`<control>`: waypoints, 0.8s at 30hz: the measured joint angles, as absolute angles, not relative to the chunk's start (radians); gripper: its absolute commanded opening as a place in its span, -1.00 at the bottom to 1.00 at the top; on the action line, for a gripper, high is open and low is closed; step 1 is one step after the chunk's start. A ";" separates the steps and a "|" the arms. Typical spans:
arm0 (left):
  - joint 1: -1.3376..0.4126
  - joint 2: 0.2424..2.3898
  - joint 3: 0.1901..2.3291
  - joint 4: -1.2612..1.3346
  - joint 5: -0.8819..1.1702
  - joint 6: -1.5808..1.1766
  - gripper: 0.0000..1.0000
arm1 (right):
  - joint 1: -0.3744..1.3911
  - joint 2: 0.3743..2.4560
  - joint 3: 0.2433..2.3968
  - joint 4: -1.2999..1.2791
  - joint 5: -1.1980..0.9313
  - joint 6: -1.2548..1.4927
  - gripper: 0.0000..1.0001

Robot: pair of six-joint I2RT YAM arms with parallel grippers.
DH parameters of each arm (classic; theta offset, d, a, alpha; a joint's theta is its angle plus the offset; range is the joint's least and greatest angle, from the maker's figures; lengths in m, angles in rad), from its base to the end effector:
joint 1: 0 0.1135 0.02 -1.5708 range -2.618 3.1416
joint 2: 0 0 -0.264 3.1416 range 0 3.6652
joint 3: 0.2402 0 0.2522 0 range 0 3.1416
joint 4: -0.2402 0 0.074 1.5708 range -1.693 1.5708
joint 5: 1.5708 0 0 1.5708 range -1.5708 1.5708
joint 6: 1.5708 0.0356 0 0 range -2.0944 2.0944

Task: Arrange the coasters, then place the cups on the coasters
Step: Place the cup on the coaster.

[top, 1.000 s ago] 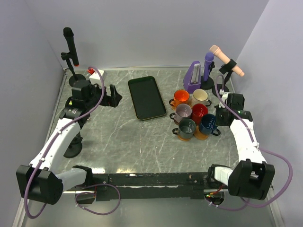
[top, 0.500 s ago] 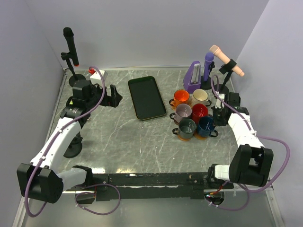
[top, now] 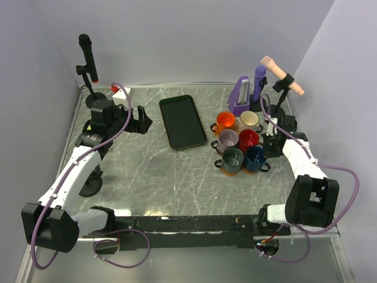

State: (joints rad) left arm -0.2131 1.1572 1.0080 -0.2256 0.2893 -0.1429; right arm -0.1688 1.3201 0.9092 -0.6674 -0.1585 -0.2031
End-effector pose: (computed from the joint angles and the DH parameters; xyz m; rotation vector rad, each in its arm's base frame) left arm 0.2575 -0.0661 0.3386 0.2625 1.9467 -0.5160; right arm 0.2520 -0.0372 0.2302 -0.0975 2.6269 0.0830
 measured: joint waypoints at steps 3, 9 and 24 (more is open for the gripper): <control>-0.213 1.157 1.008 -0.226 0.289 -0.143 0.95 | -0.161 1.324 0.909 -0.667 -0.158 -0.203 -1.00; -0.214 1.157 1.008 -0.226 0.289 -0.143 0.95 | -0.150 1.331 0.909 -0.666 -0.145 -0.203 -1.00; -0.214 1.158 1.008 -0.226 0.287 -0.143 0.95 | -0.131 1.359 0.922 -0.665 -0.108 -0.200 -0.45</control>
State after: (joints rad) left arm -0.2138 1.1584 1.0080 -0.2256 0.2867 -0.1429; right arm -0.1310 1.3590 0.9218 -0.6655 -0.1081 -0.2001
